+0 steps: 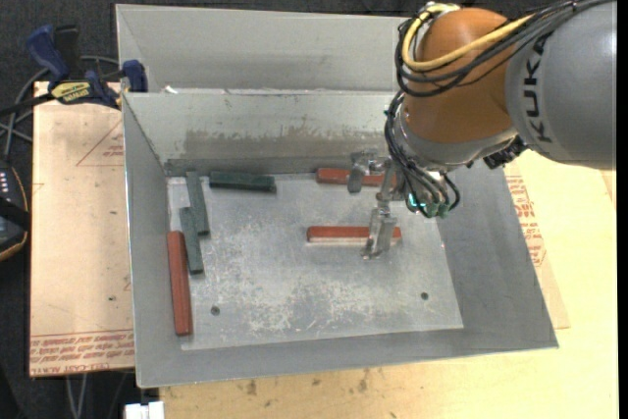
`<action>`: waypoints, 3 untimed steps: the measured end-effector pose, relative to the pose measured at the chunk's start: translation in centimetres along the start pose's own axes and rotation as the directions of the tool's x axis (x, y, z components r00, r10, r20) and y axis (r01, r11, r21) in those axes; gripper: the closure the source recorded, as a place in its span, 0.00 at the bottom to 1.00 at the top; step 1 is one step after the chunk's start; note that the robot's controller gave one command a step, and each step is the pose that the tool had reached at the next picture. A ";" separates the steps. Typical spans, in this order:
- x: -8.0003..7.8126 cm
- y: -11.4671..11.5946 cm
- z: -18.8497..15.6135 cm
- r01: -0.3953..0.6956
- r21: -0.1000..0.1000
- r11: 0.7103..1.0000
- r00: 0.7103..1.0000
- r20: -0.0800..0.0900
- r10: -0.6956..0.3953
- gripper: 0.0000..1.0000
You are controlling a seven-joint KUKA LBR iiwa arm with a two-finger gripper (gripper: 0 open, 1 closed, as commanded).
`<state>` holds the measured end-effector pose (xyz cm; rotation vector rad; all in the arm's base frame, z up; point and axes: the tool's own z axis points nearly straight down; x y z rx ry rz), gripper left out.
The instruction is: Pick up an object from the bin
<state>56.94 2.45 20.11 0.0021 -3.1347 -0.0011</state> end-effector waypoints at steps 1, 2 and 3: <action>-2.1 -3.8 13.1 0.053 0.001 0.999 0.999 0.002 -0.053 0.00; -2.3 -3.7 12.6 0.054 0.000 0.999 0.999 0.008 -0.054 1.00; -2.3 -2.4 -2.9 0.128 0.002 0.992 0.992 0.019 -0.128 1.00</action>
Offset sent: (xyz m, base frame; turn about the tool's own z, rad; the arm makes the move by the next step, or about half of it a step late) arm 0.0212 -0.0367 -0.1265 -0.0560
